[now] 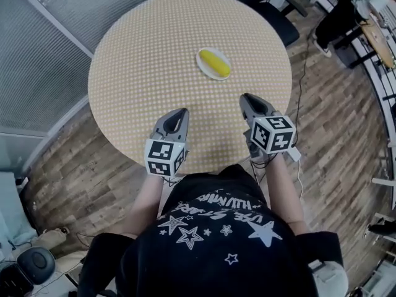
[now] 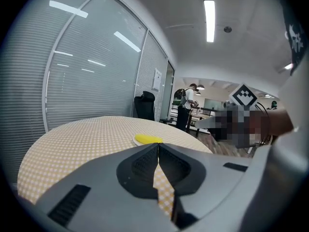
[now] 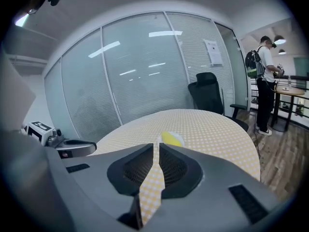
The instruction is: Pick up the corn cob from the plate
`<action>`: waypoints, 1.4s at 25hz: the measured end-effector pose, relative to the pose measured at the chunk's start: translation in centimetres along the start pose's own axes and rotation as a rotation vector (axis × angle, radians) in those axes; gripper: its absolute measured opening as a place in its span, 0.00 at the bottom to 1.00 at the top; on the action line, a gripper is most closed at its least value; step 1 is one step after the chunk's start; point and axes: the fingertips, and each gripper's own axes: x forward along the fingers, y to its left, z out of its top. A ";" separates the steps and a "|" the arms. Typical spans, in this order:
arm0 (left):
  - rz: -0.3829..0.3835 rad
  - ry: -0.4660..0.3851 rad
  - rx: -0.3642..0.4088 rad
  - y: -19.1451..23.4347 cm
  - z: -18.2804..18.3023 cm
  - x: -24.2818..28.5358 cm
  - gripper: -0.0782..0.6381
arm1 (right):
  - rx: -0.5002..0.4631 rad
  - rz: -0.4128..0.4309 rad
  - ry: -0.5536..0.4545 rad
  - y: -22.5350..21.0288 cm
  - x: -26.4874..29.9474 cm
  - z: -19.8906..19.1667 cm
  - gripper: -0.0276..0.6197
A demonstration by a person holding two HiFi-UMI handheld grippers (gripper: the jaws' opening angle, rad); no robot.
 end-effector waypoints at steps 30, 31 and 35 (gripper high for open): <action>0.373 0.102 -0.111 6.4 1.5 9.7 0.12 | -0.160 0.273 0.449 -6.9 20.1 1.6 0.42; 0.377 0.106 -0.112 6.6 1.4 10.0 0.12 | -0.170 0.277 0.464 -6.8 20.7 1.3 0.43; 0.387 0.119 -0.121 7.1 1.0 10.4 0.12 | -0.213 0.279 0.527 -6.3 22.9 -0.3 0.45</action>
